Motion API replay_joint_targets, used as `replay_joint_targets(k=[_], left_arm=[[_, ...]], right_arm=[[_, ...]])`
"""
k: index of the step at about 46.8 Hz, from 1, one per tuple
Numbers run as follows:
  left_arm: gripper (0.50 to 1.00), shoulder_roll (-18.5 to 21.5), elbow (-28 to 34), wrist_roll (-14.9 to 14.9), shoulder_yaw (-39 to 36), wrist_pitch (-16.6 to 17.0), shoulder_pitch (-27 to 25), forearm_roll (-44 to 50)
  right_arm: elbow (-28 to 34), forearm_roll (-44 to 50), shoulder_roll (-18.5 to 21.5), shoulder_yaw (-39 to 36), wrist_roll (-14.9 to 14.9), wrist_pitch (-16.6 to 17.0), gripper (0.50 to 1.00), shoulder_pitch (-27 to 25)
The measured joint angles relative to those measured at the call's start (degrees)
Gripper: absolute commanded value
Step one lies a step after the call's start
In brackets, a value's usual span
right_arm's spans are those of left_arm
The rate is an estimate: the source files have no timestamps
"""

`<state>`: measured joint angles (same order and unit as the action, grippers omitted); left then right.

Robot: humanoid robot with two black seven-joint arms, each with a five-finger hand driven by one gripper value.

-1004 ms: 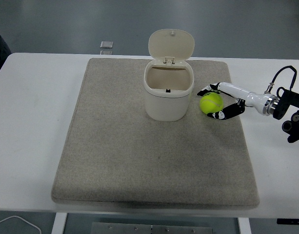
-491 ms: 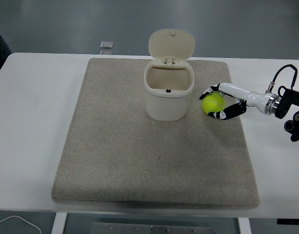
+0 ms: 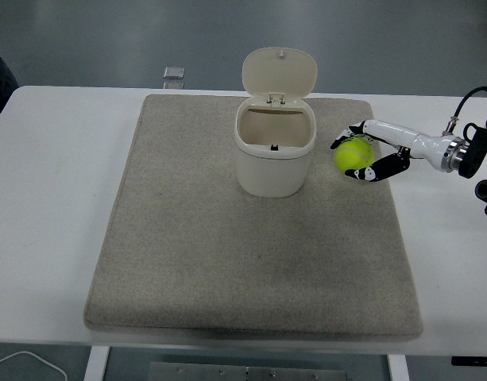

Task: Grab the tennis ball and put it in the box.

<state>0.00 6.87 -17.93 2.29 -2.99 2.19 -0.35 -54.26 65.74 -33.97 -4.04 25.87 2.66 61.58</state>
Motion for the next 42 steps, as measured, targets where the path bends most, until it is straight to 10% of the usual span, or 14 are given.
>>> replay_joint_targets(k=[42], left_arm=[[0.992,0.0,-0.02,0.01,0.0,0.0,0.0,0.0]], right_arm=[[-8.91,-4.64,-14.09,-1.81,7.36,13.86,0.5,9.92]])
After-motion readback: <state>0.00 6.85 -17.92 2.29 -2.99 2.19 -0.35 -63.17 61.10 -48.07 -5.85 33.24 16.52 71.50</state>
